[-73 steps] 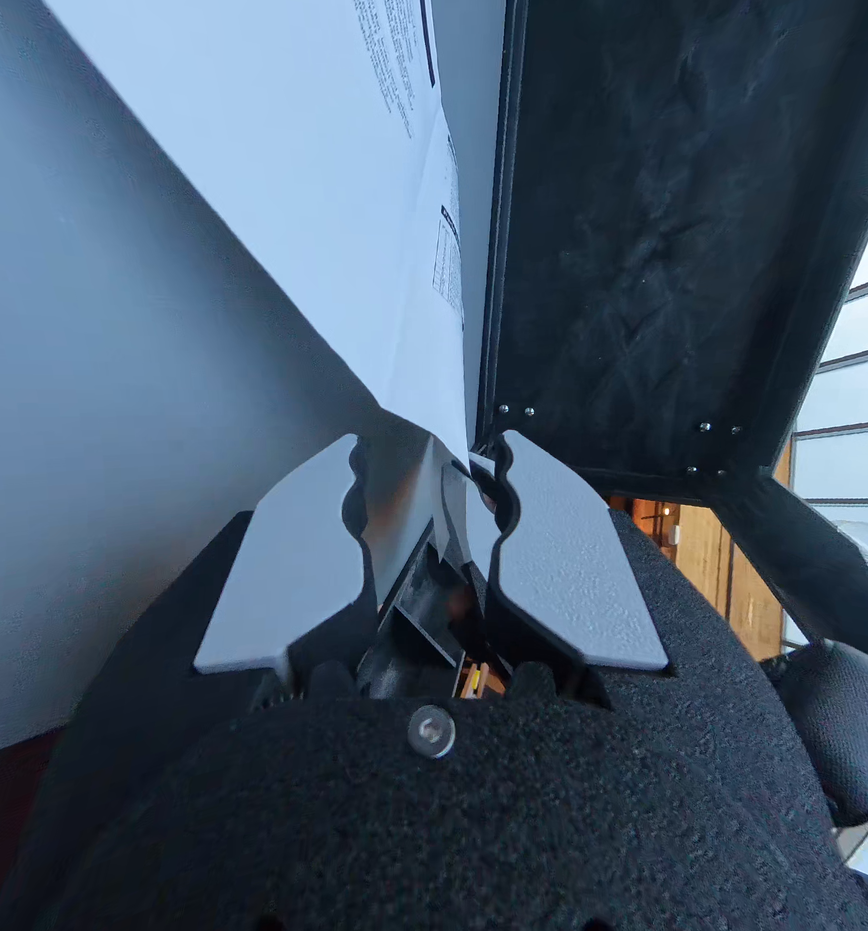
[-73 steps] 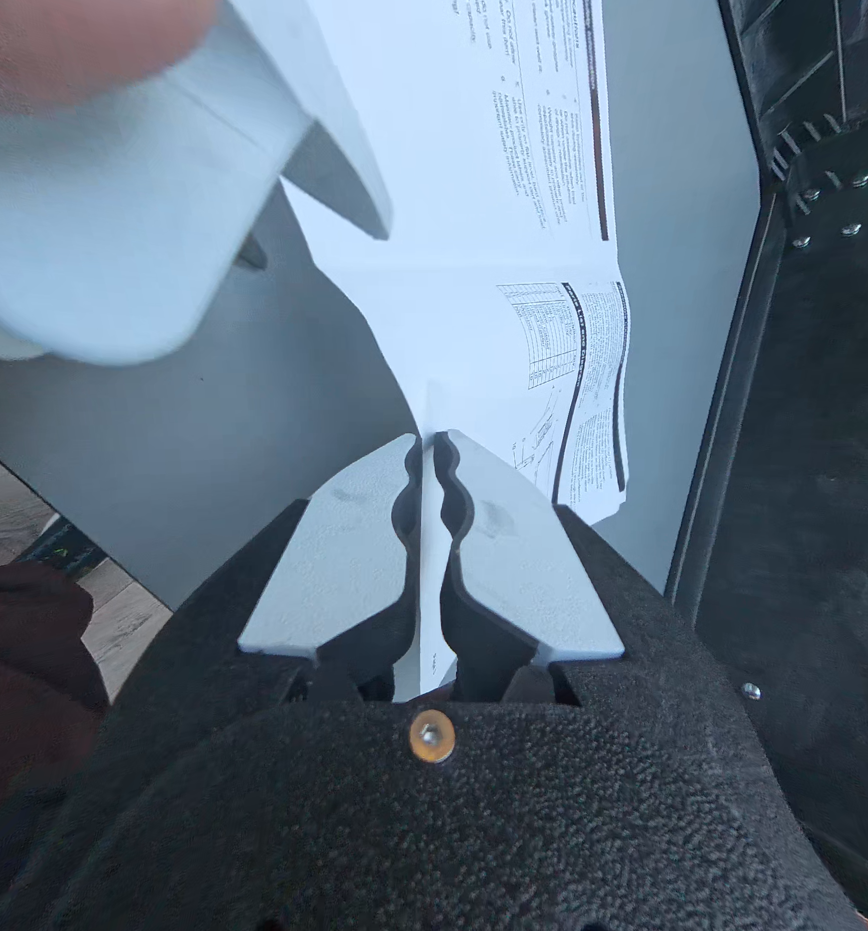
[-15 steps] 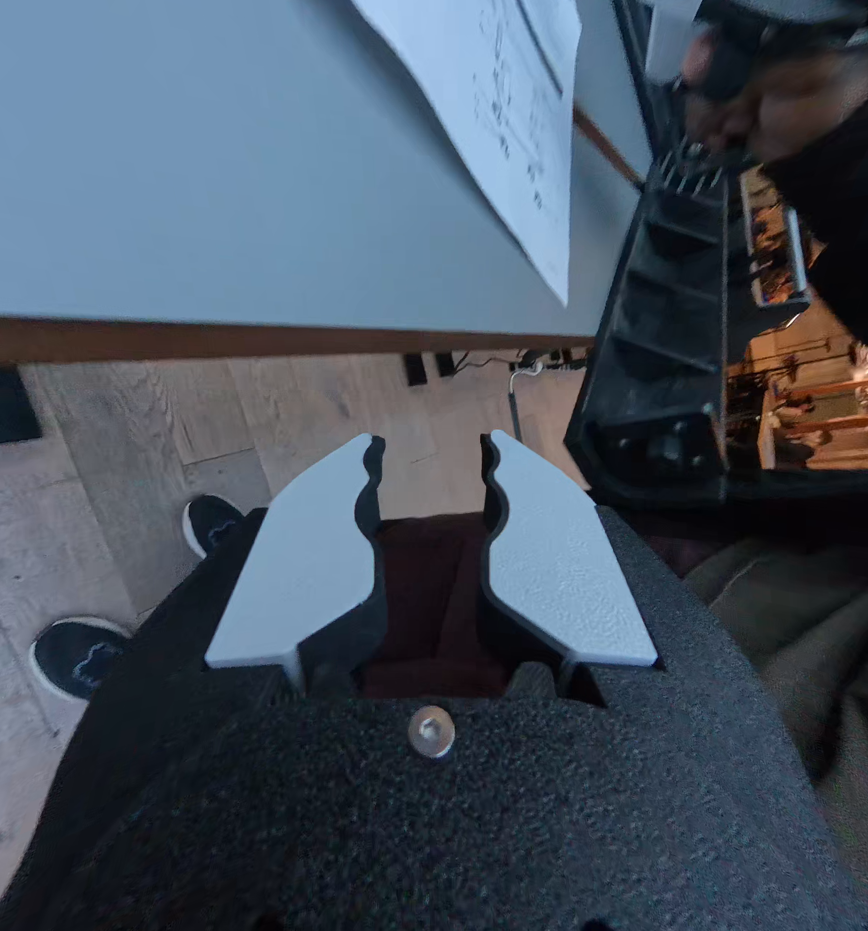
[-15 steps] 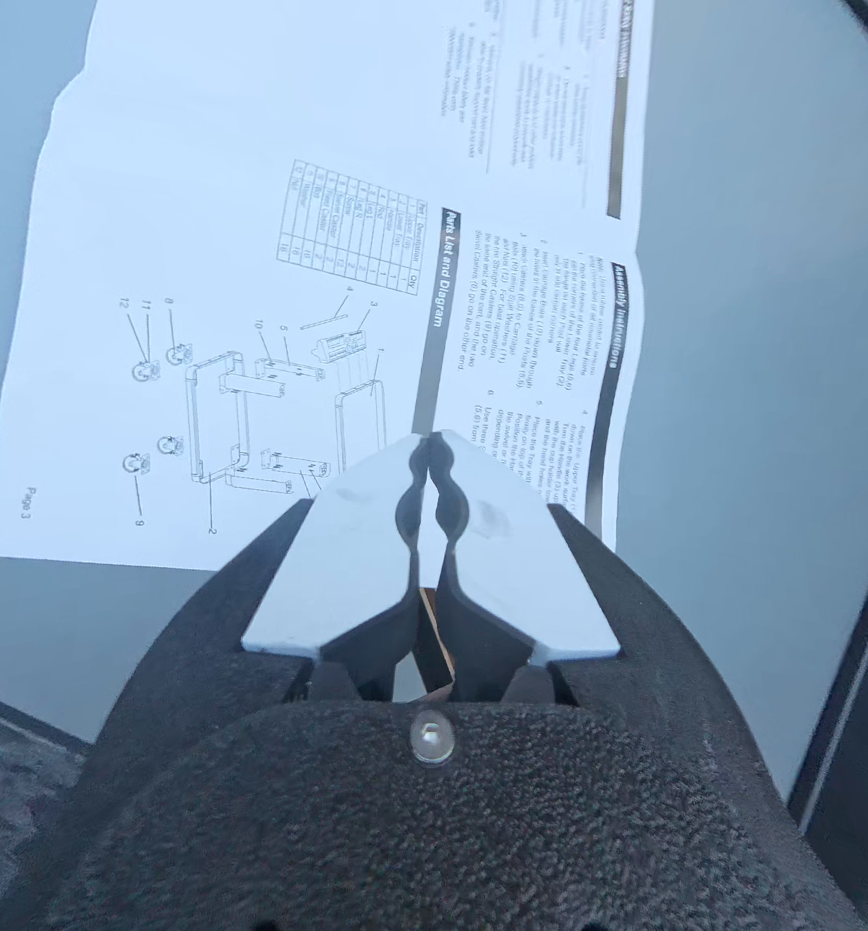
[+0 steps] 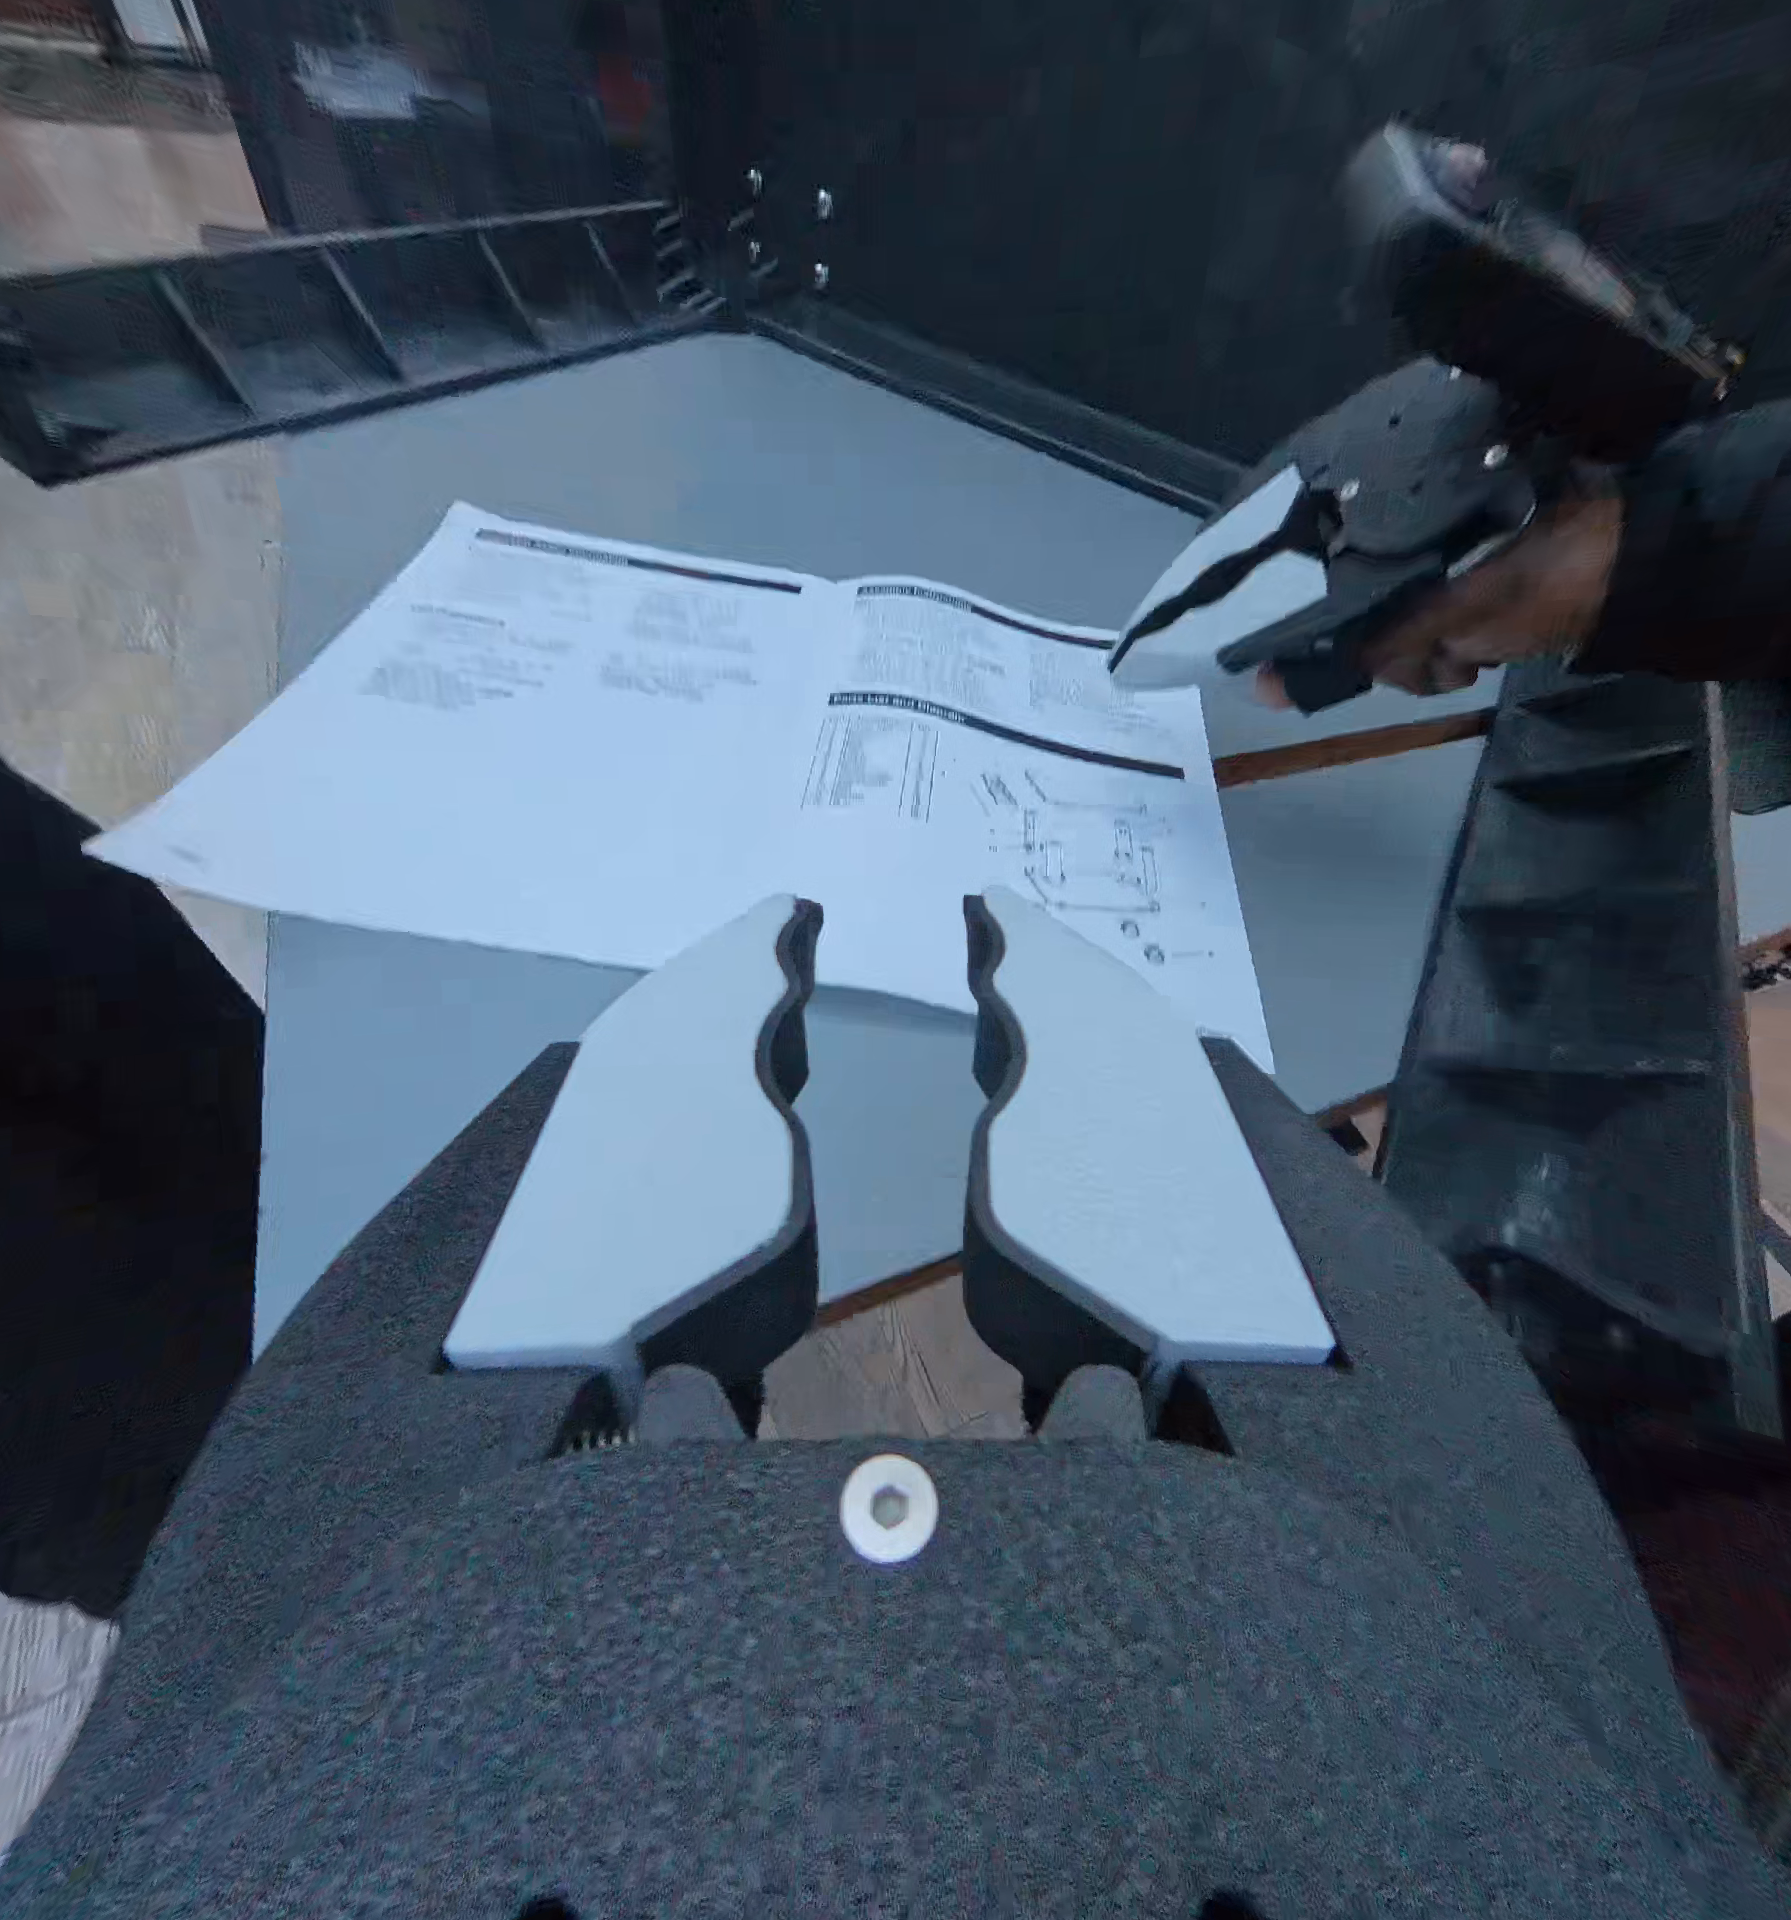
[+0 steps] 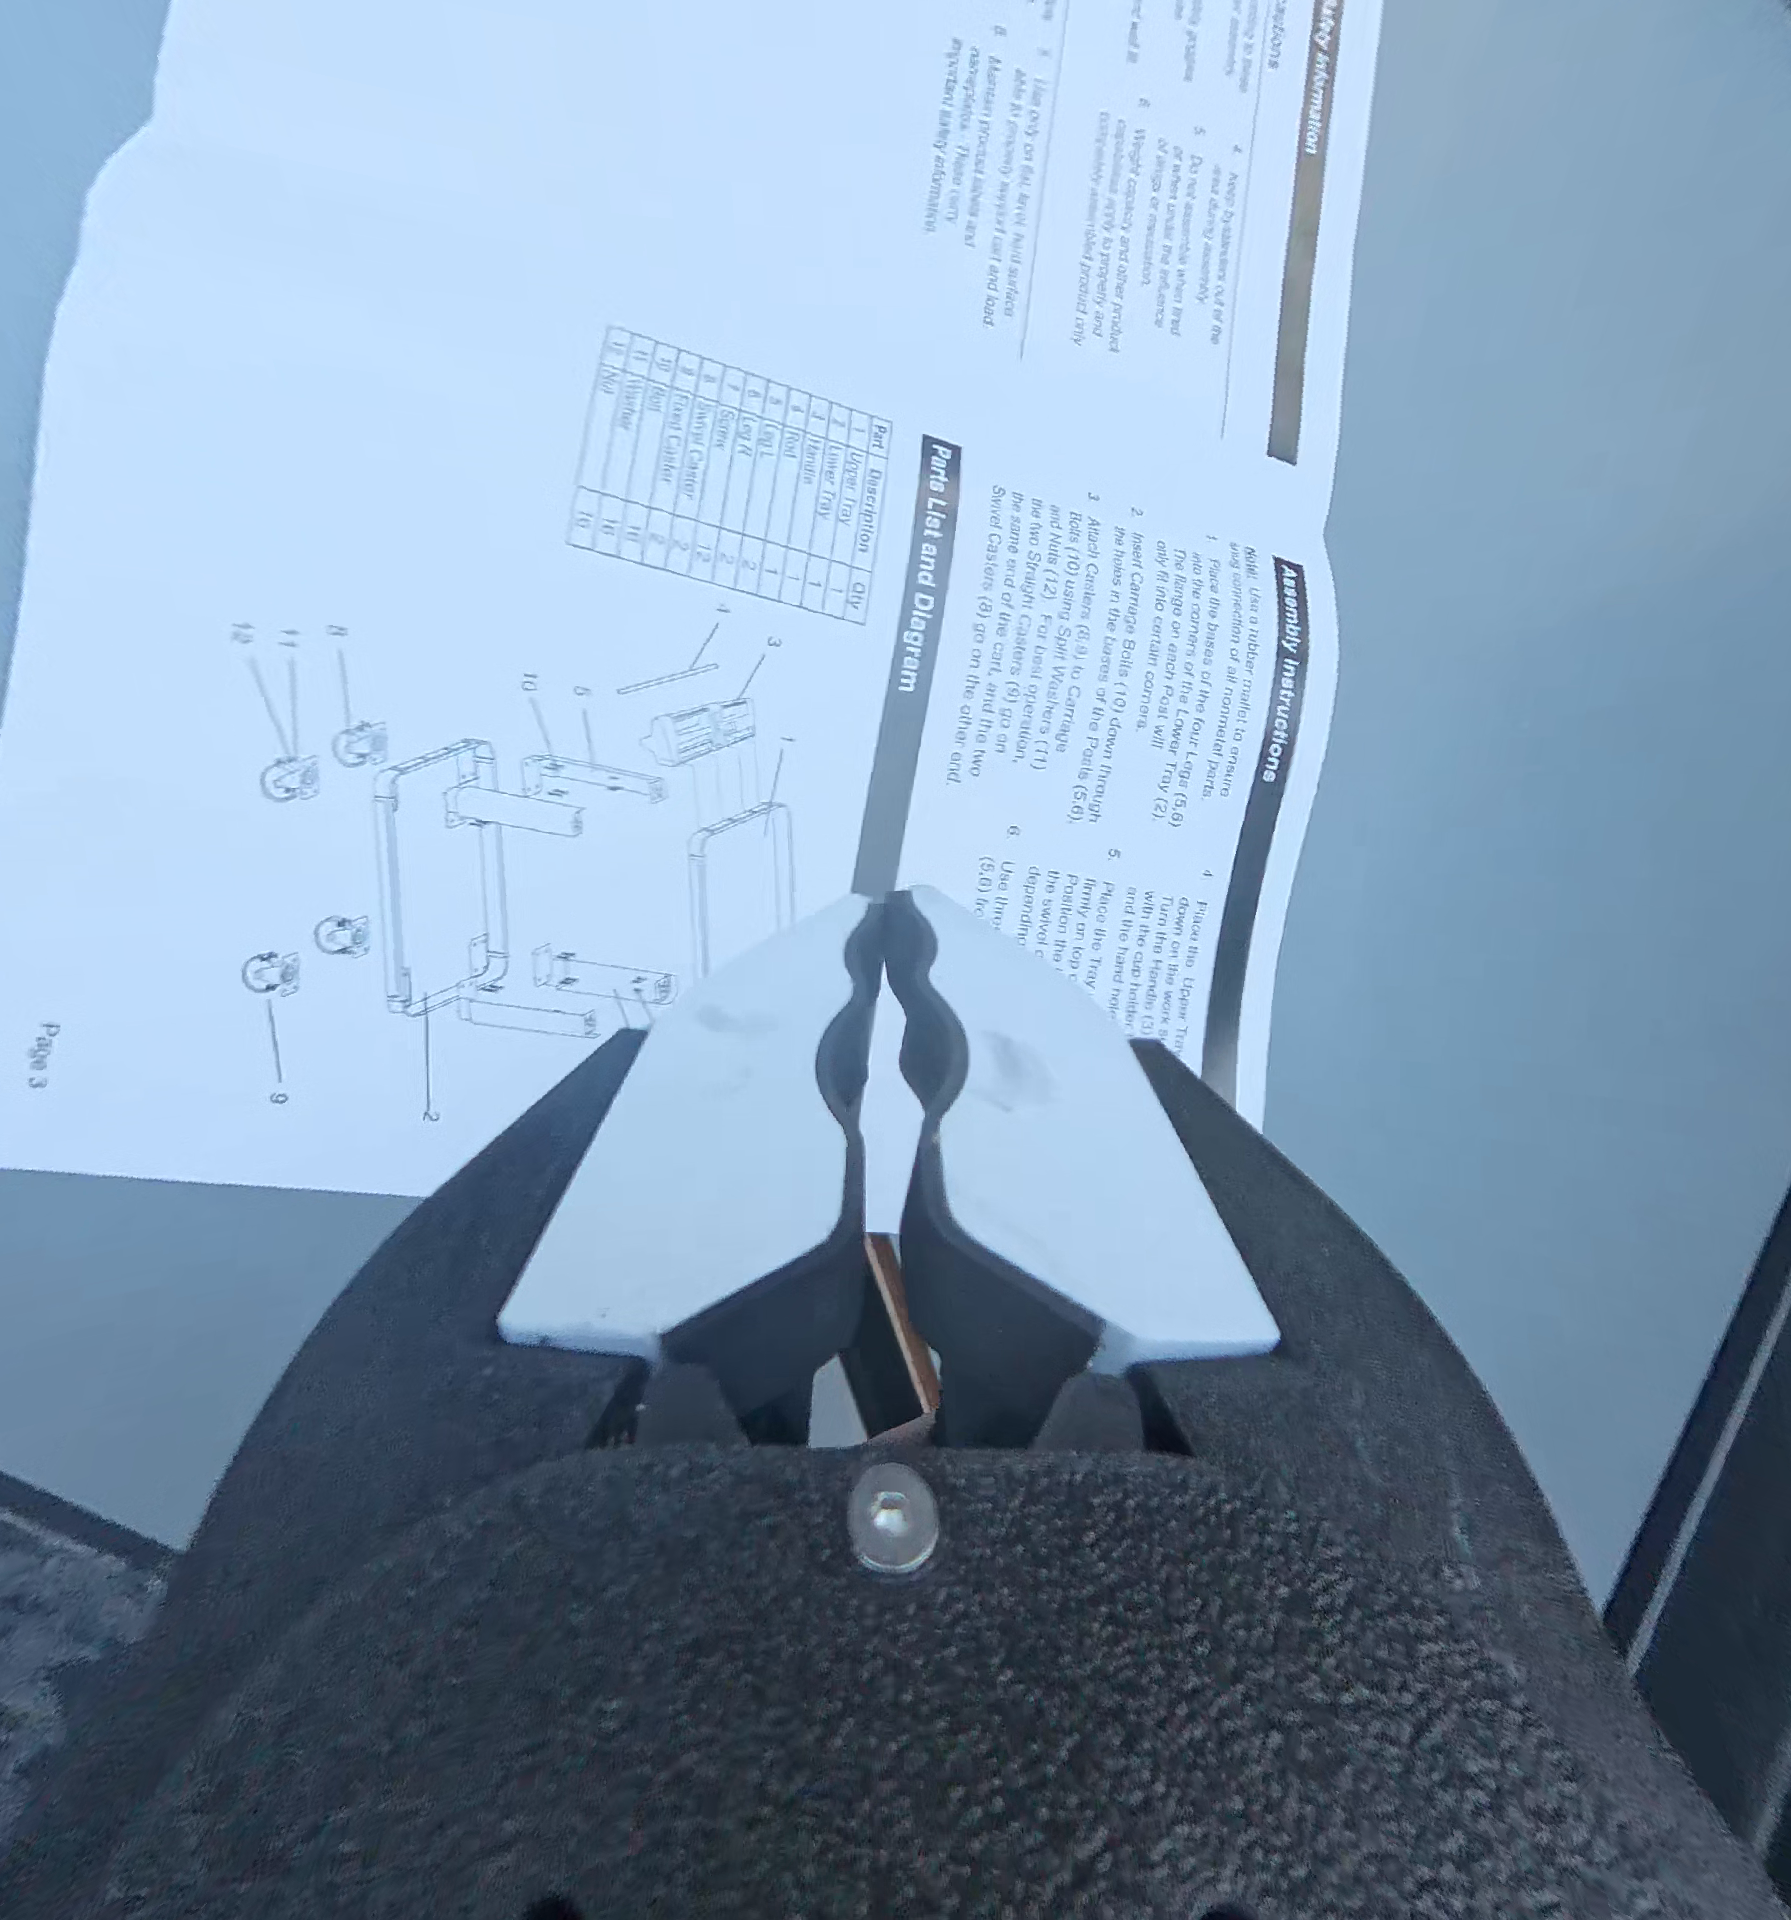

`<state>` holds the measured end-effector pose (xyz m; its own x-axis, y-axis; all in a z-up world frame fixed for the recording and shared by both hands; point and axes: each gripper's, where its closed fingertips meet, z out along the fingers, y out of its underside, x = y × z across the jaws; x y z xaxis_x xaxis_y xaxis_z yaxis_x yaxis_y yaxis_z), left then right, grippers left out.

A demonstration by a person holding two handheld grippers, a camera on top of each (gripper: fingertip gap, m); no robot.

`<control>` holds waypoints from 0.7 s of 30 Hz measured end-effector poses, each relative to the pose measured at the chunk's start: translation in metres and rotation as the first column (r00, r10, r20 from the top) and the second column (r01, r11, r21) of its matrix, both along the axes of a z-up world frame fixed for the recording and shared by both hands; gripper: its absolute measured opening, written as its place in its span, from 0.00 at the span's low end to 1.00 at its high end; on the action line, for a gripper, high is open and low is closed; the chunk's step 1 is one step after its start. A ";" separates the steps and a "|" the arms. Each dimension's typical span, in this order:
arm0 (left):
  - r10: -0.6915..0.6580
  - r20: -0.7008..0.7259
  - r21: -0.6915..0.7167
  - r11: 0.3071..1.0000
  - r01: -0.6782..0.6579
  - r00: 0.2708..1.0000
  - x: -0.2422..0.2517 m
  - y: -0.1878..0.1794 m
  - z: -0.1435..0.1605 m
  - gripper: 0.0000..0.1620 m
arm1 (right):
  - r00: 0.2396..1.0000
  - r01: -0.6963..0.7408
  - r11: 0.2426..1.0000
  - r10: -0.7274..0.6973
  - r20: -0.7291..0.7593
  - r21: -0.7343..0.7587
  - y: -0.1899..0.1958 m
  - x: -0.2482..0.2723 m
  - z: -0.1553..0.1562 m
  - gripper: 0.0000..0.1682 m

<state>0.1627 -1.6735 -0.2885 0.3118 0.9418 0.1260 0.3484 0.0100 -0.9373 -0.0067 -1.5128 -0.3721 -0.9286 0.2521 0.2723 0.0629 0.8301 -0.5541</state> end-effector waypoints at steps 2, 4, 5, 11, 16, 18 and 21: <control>-0.052 0.050 0.017 0.999 0.051 0.997 -0.016 0.008 0.000 0.17 | 0.999 -0.033 0.999 0.033 0.022 0.027 -0.001 0.001 -0.008 0.02; -0.101 0.118 0.048 0.994 0.096 0.988 -0.025 0.020 -0.013 0.17 | 0.996 -0.051 0.997 0.046 0.082 0.050 -0.001 0.000 -0.019 0.02; -0.111 0.142 0.045 0.993 0.105 0.984 -0.030 0.026 -0.021 0.17 | 0.993 -0.059 0.997 0.053 0.108 0.053 -0.002 0.000 -0.022 0.02; -0.154 0.292 0.080 0.987 0.137 0.944 -0.053 0.077 -0.065 0.19 | 0.986 -0.072 0.996 0.063 0.157 0.057 -0.009 -0.006 -0.026 0.02; -0.144 0.339 0.105 0.988 0.115 0.930 -0.039 0.095 -0.086 0.19 | 0.984 0.029 0.999 -0.022 0.176 -0.034 -0.012 -0.018 -0.009 0.01; -0.142 0.349 0.121 0.987 0.106 0.926 -0.032 0.097 -0.090 0.19 | 0.972 -0.035 0.999 0.032 0.231 0.006 -0.016 0.003 -0.023 0.01; -0.135 0.349 0.134 0.987 0.093 0.927 -0.025 0.098 -0.091 0.19 | 0.986 -0.117 0.983 0.098 0.134 0.144 -0.008 0.014 -0.042 0.01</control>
